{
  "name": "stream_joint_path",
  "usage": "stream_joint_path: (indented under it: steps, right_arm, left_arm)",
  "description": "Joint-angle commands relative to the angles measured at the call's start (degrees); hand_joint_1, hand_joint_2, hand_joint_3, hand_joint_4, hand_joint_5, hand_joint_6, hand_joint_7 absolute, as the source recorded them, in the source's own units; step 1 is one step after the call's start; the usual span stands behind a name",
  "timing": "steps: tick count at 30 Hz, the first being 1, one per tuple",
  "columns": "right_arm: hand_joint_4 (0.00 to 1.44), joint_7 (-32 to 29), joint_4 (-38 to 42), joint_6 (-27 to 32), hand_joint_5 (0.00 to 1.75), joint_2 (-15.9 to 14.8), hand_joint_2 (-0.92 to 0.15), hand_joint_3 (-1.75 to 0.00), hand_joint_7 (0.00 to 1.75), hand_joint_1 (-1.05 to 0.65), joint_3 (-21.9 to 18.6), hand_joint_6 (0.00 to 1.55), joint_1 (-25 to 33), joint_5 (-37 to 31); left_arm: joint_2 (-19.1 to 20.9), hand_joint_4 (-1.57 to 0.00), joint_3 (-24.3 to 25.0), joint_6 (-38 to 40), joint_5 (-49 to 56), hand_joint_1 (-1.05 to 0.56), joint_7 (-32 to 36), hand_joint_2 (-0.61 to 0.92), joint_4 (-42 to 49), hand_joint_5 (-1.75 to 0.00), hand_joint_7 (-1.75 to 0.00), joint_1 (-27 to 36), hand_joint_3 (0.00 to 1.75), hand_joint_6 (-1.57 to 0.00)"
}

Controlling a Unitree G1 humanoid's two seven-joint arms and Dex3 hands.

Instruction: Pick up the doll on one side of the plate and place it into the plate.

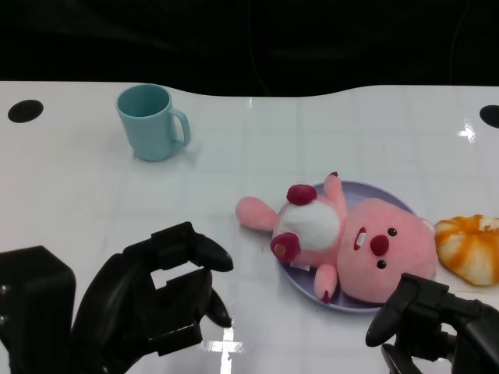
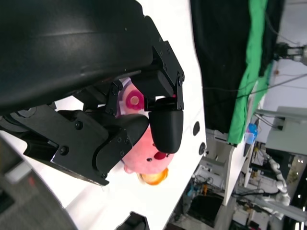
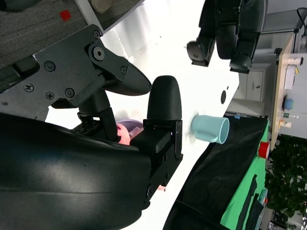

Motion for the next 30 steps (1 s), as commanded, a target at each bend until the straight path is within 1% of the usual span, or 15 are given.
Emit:
stream_joint_path:
  steps: [1, 6, 7, 9, 10, 14, 16, 22, 30]
  right_arm:
    - [0.62, 0.0, -0.1, 0.0, 1.74, -0.6, -0.58, -1.06, 1.43, -0.22, -0.5, 0.54, 0.0, 0.5]
    - [0.62, 0.0, -0.1, 0.0, 1.74, -0.6, -0.59, -1.06, 1.43, -0.22, -0.5, 0.54, 0.0, 0.6]
    - [0.62, 0.1, -0.1, 0.1, 1.74, -0.6, -0.59, -1.06, 1.43, -0.22, -0.7, 0.54, 0.0, 0.7]
    - [0.63, 0.2, 0.0, 0.1, 1.74, -0.7, -0.58, -1.05, 1.43, -0.22, -1.2, 0.54, 0.0, 1.0]
    - [0.63, 0.3, 0.1, 0.0, 1.74, -0.8, -0.58, -1.05, 1.43, -0.22, -1.3, 0.54, 0.0, 1.1]
    - [0.63, 0.4, 0.6, -0.8, 1.74, -0.9, -0.59, -1.05, 1.43, -0.23, -1.4, 0.55, 0.0, 1.2]
    - [0.63, 0.7, 1.0, -1.6, 1.75, -1.0, -0.59, -1.05, 1.43, -0.23, -1.6, 0.55, 0.1, 1.4]
    - [0.63, 0.8, 0.8, -1.5, 1.75, -0.9, -0.59, -1.05, 1.43, -0.21, -1.9, 0.54, 0.8, 1.6]
    - [0.63, 1.0, 0.5, -1.8, 1.75, -1.0, -0.57, -1.09, 1.44, -0.19, -2.2, 0.54, 1.3, 1.5]
  left_arm:
    - [0.3, -0.8, 2.1, 3.8, -2.9, -0.13, 1.2, 0.54, -1.7, -1.74, -1.48, 0.6, 1.3, -0.72]
    - [0.4, -0.8, 2.5, 5.2, -3.7, -0.13, 1.7, 0.54, -2.2, -1.74, -1.48, 0.3, 1.3, -0.72]
    - [0.6, -0.8, 3.4, 7.9, -5.9, -0.13, 1.5, 0.54, -2.1, -1.74, -1.48, 1.3, 1.3, -0.72]
    - [0.7, -0.82, 5.0, 12.2, -9.5, -0.19, 1.4, 0.52, -1.6, -1.75, -1.62, 2.4, 1.27, -0.69]
    - [0.6, -0.83, 5.8, 13.7, -11.1, -0.2, 1.5, 0.52, -1.0, -1.75, -1.65, 2.5, 1.26, -0.68]
    - [0.6, -0.82, 7.1, 16.2, -13.3, -0.21, 1.8, 0.54, 0.3, -1.75, -1.68, 1.7, 1.24, -0.67]
    - [0.9, -0.8, 7.6, 17.1, -14.0, -0.22, 1.5, 0.57, 1.8, -1.75, -1.68, 1.3, 1.19, -0.66]
    - [1.8, -0.8, 7.6, 18.2, -14.3, -0.21, 0.9, 0.58, 2.9, -1.75, -1.67, 0.8, 1.16, -0.67]
    - [2.8, -0.8, 6.4, 15.7, -13.1, -0.21, -0.3, 0.56, 3.4, -1.75, -1.66, 1.1, 1.18, -0.68]
